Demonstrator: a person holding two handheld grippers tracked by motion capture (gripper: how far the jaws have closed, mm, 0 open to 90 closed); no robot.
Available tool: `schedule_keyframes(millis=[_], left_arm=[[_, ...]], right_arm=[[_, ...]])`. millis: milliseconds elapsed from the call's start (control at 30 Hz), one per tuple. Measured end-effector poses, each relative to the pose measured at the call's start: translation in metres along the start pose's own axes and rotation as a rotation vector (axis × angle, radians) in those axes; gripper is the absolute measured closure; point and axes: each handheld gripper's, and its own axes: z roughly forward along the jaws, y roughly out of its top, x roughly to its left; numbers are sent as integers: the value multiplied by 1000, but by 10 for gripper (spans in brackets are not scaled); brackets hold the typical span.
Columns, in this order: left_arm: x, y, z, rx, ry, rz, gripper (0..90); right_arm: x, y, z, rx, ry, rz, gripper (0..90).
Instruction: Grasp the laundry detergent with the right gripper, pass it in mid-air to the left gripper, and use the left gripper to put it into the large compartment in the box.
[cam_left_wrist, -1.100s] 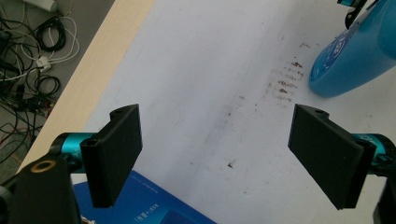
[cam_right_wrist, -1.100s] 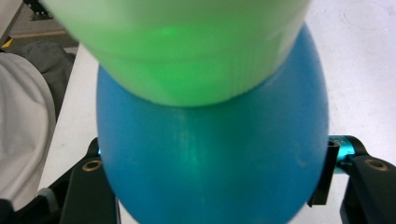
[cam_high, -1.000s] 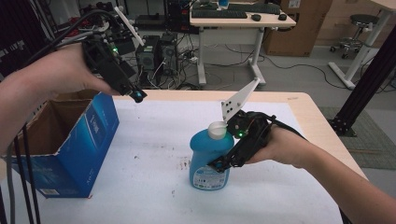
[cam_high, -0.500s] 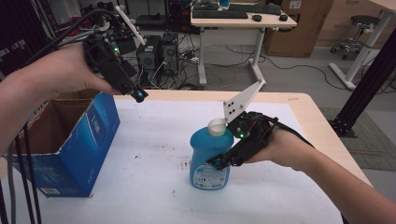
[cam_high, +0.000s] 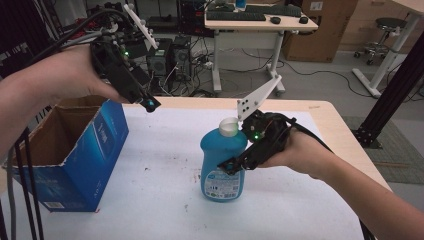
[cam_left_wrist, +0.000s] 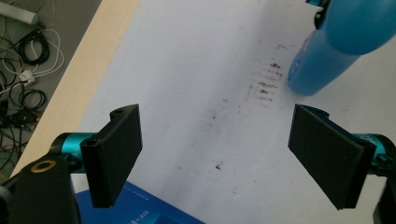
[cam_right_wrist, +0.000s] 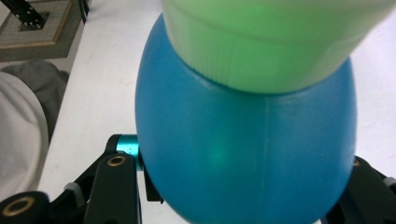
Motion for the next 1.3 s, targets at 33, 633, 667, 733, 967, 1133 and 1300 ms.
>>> schedule_keyframes(millis=[33, 633, 667, 733, 967, 1133, 1300], left_arm=[[-1, 2, -2, -6, -12, 12, 177], [-28, 49, -20, 13, -169, 217, 177], [-29, 51, -19, 19, -174, 228, 177], [-31, 55, -16, 28, -191, 233, 177], [-36, 66, -9, 28, -219, 257, 177], [-39, 70, 0, 51, -219, 265, 177], [-42, 72, 6, 64, -219, 257, 177]], right_arm=[[0, 4, -2, 3, -3, -8, 451], [-6, 64, -18, -10, -23, -50, 452], [-6, 65, -18, -10, -23, -52, 452], [-5, 69, -19, -9, -22, -56, 452], [-4, 81, -18, 3, -19, -73, 452], [-3, 86, -16, 9, -15, -78, 452], [-3, 89, -16, 7, -15, -86, 452]])
